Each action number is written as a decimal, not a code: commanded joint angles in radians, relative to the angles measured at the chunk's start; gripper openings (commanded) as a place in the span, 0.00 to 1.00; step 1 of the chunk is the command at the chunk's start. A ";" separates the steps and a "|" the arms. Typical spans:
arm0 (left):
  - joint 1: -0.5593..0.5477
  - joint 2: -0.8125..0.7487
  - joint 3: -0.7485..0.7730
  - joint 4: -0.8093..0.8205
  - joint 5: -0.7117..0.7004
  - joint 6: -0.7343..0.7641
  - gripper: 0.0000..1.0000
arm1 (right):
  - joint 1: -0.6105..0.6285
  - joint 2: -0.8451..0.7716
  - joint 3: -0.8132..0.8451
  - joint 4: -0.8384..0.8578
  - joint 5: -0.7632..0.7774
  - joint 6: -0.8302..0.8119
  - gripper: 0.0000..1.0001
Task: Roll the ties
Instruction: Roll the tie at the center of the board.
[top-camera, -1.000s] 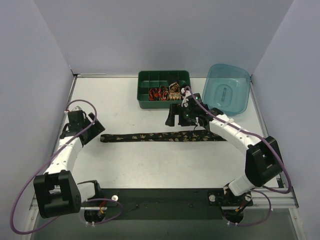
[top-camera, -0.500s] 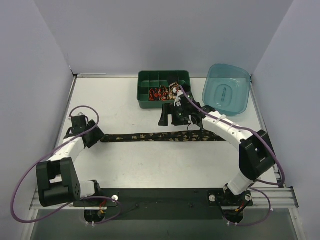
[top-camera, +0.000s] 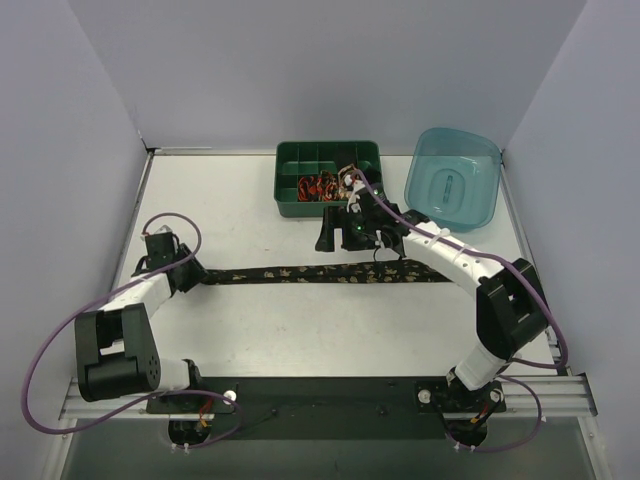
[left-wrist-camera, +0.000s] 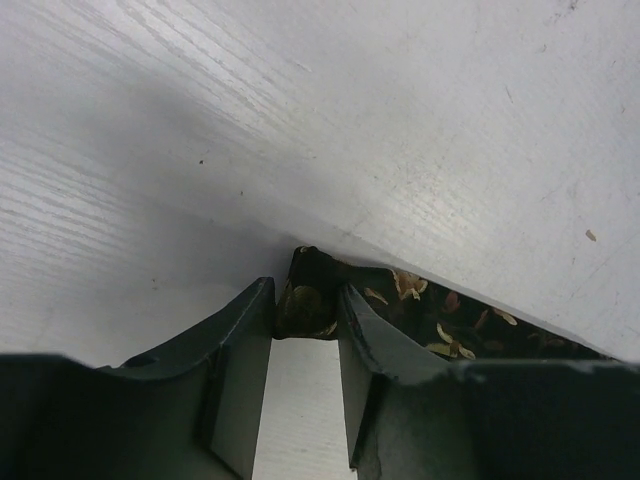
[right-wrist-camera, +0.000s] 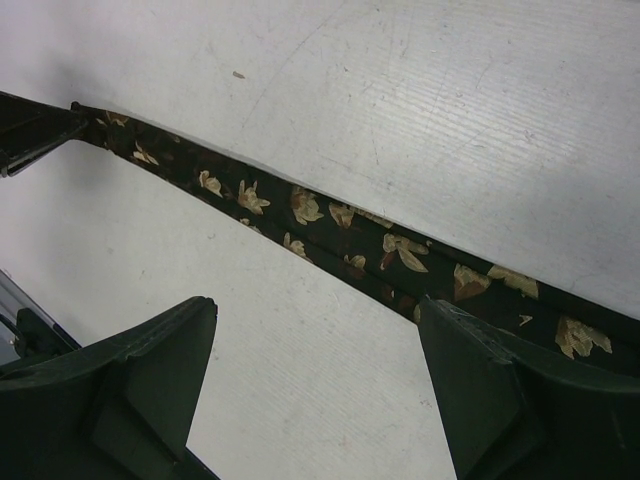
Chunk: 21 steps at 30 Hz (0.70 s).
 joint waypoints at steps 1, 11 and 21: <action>0.005 -0.011 -0.010 0.070 0.022 0.022 0.39 | 0.005 0.012 0.046 0.006 -0.022 0.009 0.85; -0.012 -0.034 -0.007 0.099 0.056 0.057 0.10 | 0.071 0.099 0.121 -0.033 -0.040 -0.033 0.84; -0.136 -0.087 0.043 0.026 -0.067 0.104 0.02 | 0.134 0.278 0.284 -0.021 -0.172 -0.032 0.06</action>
